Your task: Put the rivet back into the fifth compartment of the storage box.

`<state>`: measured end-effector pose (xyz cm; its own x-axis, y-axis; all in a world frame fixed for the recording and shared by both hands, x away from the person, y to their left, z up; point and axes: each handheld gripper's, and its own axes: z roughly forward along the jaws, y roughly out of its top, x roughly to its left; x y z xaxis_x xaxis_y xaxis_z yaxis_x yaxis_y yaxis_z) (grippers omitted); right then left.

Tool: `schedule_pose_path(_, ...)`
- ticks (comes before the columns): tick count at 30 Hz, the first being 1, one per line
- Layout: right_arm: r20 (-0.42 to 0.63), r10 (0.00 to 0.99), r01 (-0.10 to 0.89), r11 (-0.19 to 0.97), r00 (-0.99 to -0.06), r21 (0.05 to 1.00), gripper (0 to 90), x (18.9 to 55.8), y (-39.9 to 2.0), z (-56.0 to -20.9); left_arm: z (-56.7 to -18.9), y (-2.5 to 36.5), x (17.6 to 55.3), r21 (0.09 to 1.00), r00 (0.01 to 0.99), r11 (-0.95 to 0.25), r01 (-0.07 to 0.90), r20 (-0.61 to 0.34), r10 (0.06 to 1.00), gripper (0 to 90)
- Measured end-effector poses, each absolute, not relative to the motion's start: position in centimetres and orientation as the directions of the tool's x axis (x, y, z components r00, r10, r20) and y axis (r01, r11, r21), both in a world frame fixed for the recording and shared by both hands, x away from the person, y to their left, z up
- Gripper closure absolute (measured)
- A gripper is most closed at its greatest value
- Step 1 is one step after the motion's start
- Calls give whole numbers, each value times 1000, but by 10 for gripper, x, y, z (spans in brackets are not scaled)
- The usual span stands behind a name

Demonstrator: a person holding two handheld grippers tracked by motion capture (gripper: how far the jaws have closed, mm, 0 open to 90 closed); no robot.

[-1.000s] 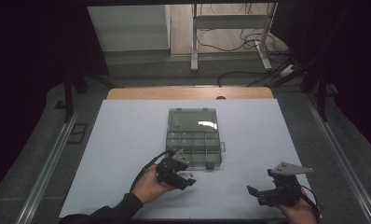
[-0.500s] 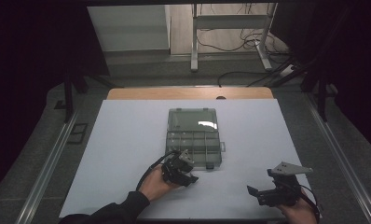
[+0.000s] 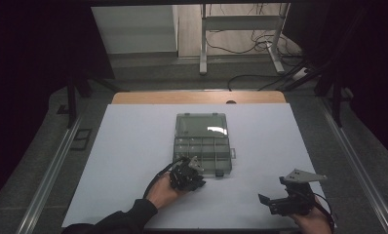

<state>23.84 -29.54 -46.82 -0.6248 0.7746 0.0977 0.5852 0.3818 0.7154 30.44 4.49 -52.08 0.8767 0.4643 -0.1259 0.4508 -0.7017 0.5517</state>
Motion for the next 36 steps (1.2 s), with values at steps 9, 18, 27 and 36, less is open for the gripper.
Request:
schedule_pose_path(9,99,774,585,381,-625,716,0,238,-296,-468,-521,45,304,552,863,-684,477,-147,483,829)
schedule_pose_path(18,101,776,584,375,-623,720,0,238,-296,-468,-513,50,306,556,852,-667,497,-165,497,829)
schedule_pose_path(27,104,776,584,371,-622,722,0,238,-296,-468,-503,54,305,562,848,-655,505,-180,499,829)
schedule_pose_path(36,104,775,583,372,-624,722,0,238,-296,-468,-485,64,304,582,847,-642,499,-172,502,829)
